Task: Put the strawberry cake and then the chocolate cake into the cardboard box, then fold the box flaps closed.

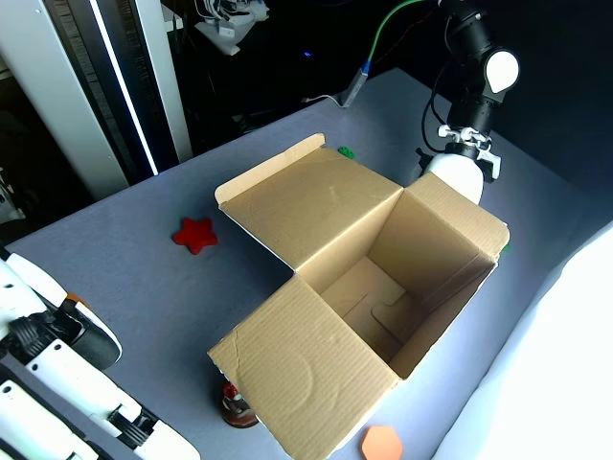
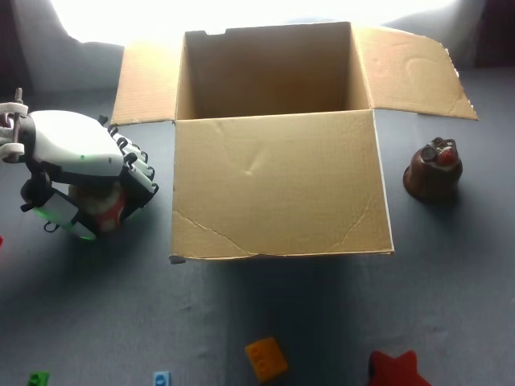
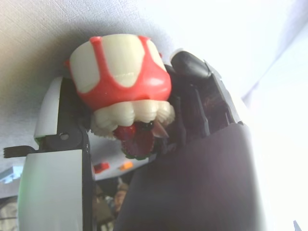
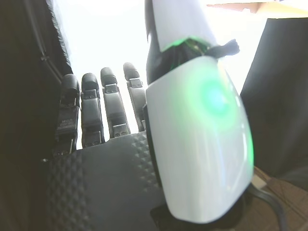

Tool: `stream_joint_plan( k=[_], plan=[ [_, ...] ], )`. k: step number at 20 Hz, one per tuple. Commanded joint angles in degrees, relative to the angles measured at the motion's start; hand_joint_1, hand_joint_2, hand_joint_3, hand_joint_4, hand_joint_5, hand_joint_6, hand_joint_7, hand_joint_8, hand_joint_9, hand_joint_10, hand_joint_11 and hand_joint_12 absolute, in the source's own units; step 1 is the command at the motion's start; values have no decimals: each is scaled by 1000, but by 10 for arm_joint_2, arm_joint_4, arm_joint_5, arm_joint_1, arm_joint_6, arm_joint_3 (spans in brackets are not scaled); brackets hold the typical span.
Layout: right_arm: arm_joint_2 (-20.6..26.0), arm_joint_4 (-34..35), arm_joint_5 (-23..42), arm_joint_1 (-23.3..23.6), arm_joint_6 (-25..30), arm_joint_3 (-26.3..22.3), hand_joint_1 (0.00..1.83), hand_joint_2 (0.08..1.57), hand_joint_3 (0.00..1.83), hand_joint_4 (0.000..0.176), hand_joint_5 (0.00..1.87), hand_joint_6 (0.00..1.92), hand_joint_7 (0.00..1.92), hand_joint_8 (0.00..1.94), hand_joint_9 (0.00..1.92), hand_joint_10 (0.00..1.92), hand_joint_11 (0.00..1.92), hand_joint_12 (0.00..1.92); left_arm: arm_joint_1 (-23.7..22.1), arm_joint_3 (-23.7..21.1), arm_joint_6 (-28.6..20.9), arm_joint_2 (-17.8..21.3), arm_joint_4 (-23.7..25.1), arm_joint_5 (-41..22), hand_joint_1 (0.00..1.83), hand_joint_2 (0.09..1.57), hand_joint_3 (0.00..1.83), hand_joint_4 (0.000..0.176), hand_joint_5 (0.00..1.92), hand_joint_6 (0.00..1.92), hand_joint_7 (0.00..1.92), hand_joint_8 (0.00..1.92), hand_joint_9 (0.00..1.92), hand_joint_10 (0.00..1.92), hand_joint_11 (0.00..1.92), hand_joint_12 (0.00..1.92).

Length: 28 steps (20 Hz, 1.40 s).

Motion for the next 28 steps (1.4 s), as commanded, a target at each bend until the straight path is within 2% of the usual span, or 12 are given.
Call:
stream_joint_plan(
  k=[1,7,9,10,11,14,16,20,22,28],
  plan=[
    [8,-17,58,8,-1,2,1051,989,4,17,169,2,116,2,85,4,0,382,-5,0,3,8,-24,-3,1108,1328,1,0,671,1410,533,1762,287,1813,304,1921],
    [8,-17,58,8,-1,1,1047,990,3,16,183,5,125,2,82,2,0,320,-10,-19,3,23,-24,-4,1107,1332,2,0,673,1416,516,1774,277,1810,287,1921],
    [8,-17,58,8,-1,1,1056,979,0,18,164,0,118,0,93,6,0,320,-10,-20,3,26,-24,-6,1114,1333,0,0,674,1404,517,1797,287,1888,302,1921],
    [8,-17,58,8,-1,1,1044,992,4,22,174,5,126,4,85,2,0,322,-11,-20,3,28,-24,-8,1094,1351,6,0,645,1462,482,1821,261,1878,298,1921],
    [8,-17,58,8,-2,1,1022,1012,10,24,142,3,102,2,60,0,0,228,-12,-20,3,30,-24,-10,1088,1356,6,0,634,1475,478,1828,254,1873,285,1921],
    [8,-17,58,8,-2,1,1046,1006,3,20,118,1,87,0,68,4,0,301,-19,-21,4,36,-25,-13,1085,1357,0,0,612,1488,506,1813,282,1878,285,1921],
    [8,-17,58,8,-2,1,1013,1016,6,25,154,12,108,4,87,9,0,381,-22,-24,4,43,-25,-15,1080,1363,3,0,598,1501,502,1833,294,1888,302,1921],
    [8,-17,58,7,-2,1,1001,1033,9,21,140,2,101,0,86,4,0,361,-26,-36,4,62,-24,-18,1086,1359,0,0,615,1481,502,1824,300,1856,298,1921],
    [8,-17,58,7,-2,0,1038,1020,2,11,160,8,105,1,90,4,0,328,-34,-41,3,72,-23,-18,1092,1352,0,0,632,1471,506,1806,307,1859,303,1921],
    [9,-17,59,5,-2,0,1017,1030,3,15,133,6,117,5,96,5,0,249,-88,-50,-18,99,11,-26,1072,1373,3,0,603,1521,465,1855,253,1907,282,1921]
  ],
)
